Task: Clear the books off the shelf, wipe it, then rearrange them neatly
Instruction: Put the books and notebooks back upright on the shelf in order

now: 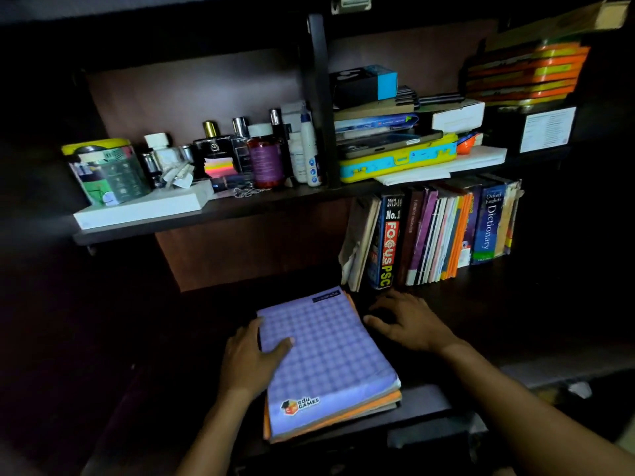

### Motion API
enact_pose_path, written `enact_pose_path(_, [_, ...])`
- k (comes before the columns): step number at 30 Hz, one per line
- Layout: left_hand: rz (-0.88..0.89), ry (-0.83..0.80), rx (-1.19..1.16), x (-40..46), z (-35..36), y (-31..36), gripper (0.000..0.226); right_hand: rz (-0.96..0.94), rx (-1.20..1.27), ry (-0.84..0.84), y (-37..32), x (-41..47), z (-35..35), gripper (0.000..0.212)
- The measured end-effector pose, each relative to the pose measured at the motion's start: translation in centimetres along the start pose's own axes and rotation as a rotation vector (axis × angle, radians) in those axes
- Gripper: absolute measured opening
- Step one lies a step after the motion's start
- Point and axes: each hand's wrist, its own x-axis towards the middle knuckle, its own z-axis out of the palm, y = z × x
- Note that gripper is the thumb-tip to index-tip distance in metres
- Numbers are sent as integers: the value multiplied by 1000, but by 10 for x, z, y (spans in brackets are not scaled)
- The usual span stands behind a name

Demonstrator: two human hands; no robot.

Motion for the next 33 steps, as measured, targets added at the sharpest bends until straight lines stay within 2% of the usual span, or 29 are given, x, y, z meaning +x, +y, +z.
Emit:
enact_pose_path(3, [26,70,-297,-8,3,-2,77,110,102,-109,-19,-8,5,80])
enact_pose_path(6, [14,178,-490,-11,-7,-1,78,180,-2,-199,-53,-14,11,74])
enact_pose_path(8, [-23,277,-648,-13,-10,1,78,230,-40,-168,-73,-18,9,84])
enact_pose_path(11, [-186,476,-912,-18,-29,-12,78,156,-118,-93,-105,-22,20,99])
enact_pose_path(13, [-277,553,-1062,-13,-47,-22,54,104,-105,-91,-116,-23,35,103])
enact_pose_path(14, [-264,574,-1090,-8,-60,-29,37,82,-94,-102,-123,-19,41,102])
enact_pose_path(15, [-228,596,-1083,-4,-70,-32,24,71,-93,-126,-122,-16,47,101])
enact_pose_path(16, [-172,659,-1033,1,-87,-35,22,32,-105,-142,-128,-7,52,102])
enact_pose_path(20, [-1,844,-837,29,-123,-33,38,-123,-130,-164,-131,19,55,122])
enact_pose_path(22, [19,836,-817,41,-128,-32,41,-164,-114,-198,-133,26,54,126])
enact_pose_path(26, [34,858,-756,65,-116,-35,36,-161,-99,-200,-133,32,53,108])
enact_pose_path(30, [53,903,-630,90,-104,-28,32,-184,-90,-228,-130,45,56,126])
enact_pose_path(33, [48,904,-595,100,-102,-23,31,-203,-70,-229,-133,50,55,111])
